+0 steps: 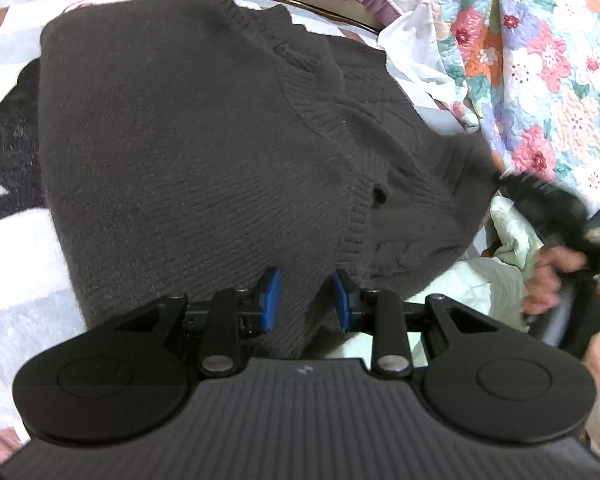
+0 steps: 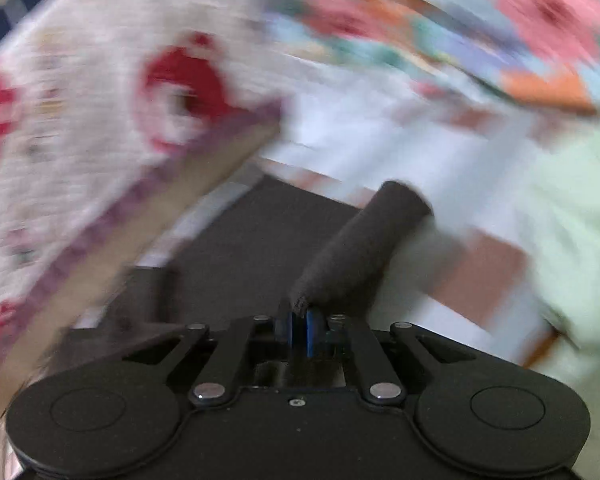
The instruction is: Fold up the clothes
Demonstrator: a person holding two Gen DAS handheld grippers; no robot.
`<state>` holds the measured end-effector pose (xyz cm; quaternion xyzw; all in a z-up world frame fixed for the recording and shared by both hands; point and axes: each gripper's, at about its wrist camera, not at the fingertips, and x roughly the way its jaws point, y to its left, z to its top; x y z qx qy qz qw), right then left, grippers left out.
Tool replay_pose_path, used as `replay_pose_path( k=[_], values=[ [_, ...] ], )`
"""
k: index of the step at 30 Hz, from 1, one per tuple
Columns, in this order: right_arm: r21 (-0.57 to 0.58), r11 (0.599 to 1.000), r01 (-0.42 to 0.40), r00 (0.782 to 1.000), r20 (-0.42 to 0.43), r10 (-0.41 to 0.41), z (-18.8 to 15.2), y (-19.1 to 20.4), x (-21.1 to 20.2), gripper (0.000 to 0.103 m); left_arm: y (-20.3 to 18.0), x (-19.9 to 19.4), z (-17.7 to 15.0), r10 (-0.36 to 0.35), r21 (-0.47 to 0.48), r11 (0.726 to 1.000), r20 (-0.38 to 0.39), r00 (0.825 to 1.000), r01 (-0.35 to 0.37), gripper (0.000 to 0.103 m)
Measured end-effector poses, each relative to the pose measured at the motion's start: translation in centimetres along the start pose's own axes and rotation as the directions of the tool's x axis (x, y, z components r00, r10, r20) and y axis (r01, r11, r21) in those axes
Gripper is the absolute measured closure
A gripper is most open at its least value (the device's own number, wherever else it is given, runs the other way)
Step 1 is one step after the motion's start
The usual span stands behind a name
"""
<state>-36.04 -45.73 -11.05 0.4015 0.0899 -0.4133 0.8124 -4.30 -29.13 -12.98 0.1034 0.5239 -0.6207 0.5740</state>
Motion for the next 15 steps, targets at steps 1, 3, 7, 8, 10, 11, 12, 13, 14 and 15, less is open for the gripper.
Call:
replay_pose_path(
  k=[1,3,7,8,10,11,12,13,14,15],
  values=[
    [-0.040,0.997,-0.061,0.998,-0.006,0.060,0.1,1.8,-0.3,0.095,0.0,0.0,0.0,0.000,0.000,1.000,-0.007,1.000,0.000,0.075],
    [-0.117,0.976,-0.181,0.983,-0.025,0.179,0.4,5.4,-0.8,0.095,-0.2,-1.1,0.1,0.017,0.024,1.000,-0.012,1.000,-0.016,0.075],
    [-0.266,0.869,-0.418,0.908,-0.118,0.401,-0.1,12.9,-1.9,0.095,0.4,-6.0,0.7,0.073,0.073,0.994,0.092,0.993,-0.080,0.075],
    [-0.285,0.831,-0.477,0.878,-0.195,0.436,-1.6,14.4,-1.6,0.095,1.2,-7.5,1.0,0.081,0.060,0.994,0.135,0.988,-0.089,0.075],
    [-0.288,0.780,-0.555,0.819,-0.350,0.454,-4.8,16.1,-0.3,0.095,3.7,-9.3,1.1,0.067,-0.032,0.998,0.166,0.984,-0.062,0.075],
    [-0.276,0.775,-0.568,0.798,-0.415,0.437,-6.3,16.3,0.7,0.095,4.8,-9.7,1.0,0.071,-0.072,0.996,0.163,0.984,-0.060,0.075],
    [-0.278,0.785,-0.553,0.790,-0.474,0.389,-8.0,16.1,2.0,0.095,5.9,-10.0,0.8,0.079,-0.108,0.992,0.157,0.984,-0.062,0.075],
    [-0.301,0.793,-0.529,0.790,-0.515,0.332,-9.3,15.6,3.0,0.095,7.0,-10.3,0.6,0.086,-0.144,0.987,0.150,0.985,-0.064,0.075],
    [-0.330,0.796,-0.506,0.790,-0.548,0.275,-10.5,15.1,3.7,0.095,7.7,-10.4,0.5,0.108,-0.157,0.984,0.142,0.984,-0.086,0.075],
    [-0.360,0.797,-0.484,0.787,-0.579,0.216,-11.7,14.5,4.5,0.095,8.1,-10.5,0.4,0.112,-0.171,0.981,0.138,0.984,-0.087,0.075]
  ],
)
